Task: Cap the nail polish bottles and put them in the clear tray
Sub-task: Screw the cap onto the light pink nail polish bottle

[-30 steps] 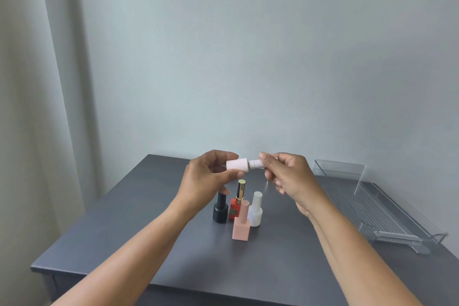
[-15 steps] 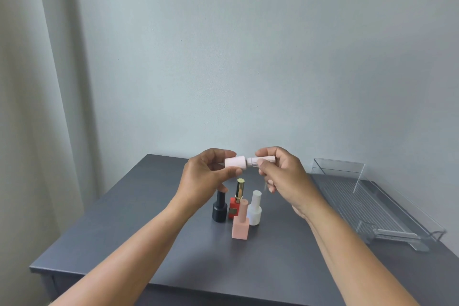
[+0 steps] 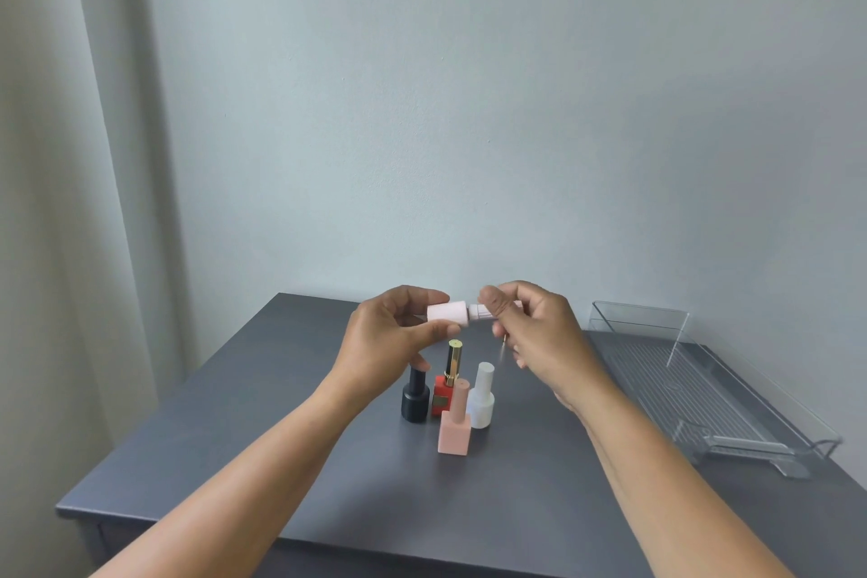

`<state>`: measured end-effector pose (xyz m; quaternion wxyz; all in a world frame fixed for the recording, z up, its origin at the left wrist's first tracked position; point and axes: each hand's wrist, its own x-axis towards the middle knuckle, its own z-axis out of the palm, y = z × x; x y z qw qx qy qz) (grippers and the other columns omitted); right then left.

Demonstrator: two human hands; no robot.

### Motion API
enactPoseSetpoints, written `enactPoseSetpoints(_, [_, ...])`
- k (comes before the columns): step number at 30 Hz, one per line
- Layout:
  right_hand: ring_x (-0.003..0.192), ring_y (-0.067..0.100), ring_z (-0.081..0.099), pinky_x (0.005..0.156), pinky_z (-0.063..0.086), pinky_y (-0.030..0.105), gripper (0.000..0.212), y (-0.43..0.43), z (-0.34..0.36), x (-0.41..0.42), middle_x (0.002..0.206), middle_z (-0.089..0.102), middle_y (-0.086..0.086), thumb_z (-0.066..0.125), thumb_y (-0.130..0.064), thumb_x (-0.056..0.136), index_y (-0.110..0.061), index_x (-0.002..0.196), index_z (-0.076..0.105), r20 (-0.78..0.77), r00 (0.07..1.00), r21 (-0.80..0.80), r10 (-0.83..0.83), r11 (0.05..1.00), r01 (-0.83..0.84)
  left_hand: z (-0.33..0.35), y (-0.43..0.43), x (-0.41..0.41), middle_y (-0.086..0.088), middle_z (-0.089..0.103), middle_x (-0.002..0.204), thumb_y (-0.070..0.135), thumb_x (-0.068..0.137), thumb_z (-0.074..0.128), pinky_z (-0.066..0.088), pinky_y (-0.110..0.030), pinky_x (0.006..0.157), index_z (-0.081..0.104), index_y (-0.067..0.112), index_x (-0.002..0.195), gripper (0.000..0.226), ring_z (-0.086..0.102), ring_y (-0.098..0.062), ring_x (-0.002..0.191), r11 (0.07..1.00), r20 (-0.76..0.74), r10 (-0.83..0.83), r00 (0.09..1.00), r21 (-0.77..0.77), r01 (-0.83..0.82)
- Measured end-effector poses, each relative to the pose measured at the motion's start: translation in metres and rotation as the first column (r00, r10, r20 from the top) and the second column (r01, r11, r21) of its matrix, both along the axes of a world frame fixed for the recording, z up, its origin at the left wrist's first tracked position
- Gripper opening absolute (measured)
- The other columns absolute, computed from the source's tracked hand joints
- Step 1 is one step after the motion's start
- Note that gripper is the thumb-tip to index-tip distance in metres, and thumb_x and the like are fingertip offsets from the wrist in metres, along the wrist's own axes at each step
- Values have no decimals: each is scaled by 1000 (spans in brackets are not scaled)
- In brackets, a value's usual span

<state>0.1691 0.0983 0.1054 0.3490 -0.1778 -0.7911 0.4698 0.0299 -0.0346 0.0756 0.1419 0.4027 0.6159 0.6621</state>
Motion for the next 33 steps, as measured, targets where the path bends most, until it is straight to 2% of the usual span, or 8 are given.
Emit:
enactPoseSetpoints(2, [45,-2,50,46,41,23,9,-1,-1,-1,66,65,-8,66,-35,90,-28,96,68,-5,999,3,33,999,-33,0,-1,-1,8,79,88,19,77,86,60,-28,54,74,26,101,28,75,-10,77,1000,9,9,1000,-21,-8])
enactPoseSetpoints(6, [43,5,45,47,43,28,10,3,-2,-1,62,68,-3,64,-16,91,-24,93,70,18,1000,13,21,1000,-22,1,-3,-3,7,79,88,20,78,85,58,-23,54,74,33,104,31,74,-8,77,998,-24,5,1000,-55,-7])
enactPoseSetpoints(11, [41,10,46,44,44,26,11,5,-2,-1,55,64,-2,65,-16,91,-24,87,71,18,999,15,29,999,-30,1,-3,-3,12,77,81,19,76,87,58,-20,56,74,32,103,32,70,-3,71,996,-96,43,994,-71,-50])
enactPoseSetpoints(15, [40,13,44,43,45,27,11,6,-1,0,54,61,1,66,-15,90,-21,84,72,-40,997,-52,66,996,-68,0,-4,-3,11,76,81,25,74,88,62,-25,60,75,33,100,30,70,-7,71,994,-150,80,985,-64,-90])
enactPoseSetpoints(21, [49,17,44,50,46,30,14,9,1,8,65,57,6,60,-17,95,-14,102,72,-127,955,-207,267,935,-289,7,-8,-7,7,78,86,37,86,76,60,-26,63,79,26,105,23,69,-4,75,970,-34,-143,989,-203,133])
enactPoseSetpoints(26, [46,12,36,44,38,26,19,5,-2,6,56,48,-3,57,-13,96,-13,90,75,-175,970,-178,170,963,-201,9,-9,-7,3,77,84,43,83,77,57,-23,67,81,30,101,23,67,-8,73,952,-59,-174,983,-265,153])
enactPoseSetpoints(29, [45,13,33,44,35,27,18,3,-3,4,53,46,-3,58,-12,96,-12,87,74,-200,970,-200,139,963,-179,7,-7,-4,7,75,77,35,79,83,55,-22,62,82,28,92,15,63,-7,68,960,-57,-159,986,-242,141])
enactPoseSetpoints(33, [43,13,32,45,34,28,22,1,-6,1,51,45,-4,58,-11,96,-16,81,74,-211,973,-209,92,968,-137,5,-6,1,8,78,82,32,75,87,57,-25,61,81,26,92,19,62,-9,62,974,-108,-80,991,-220,55])
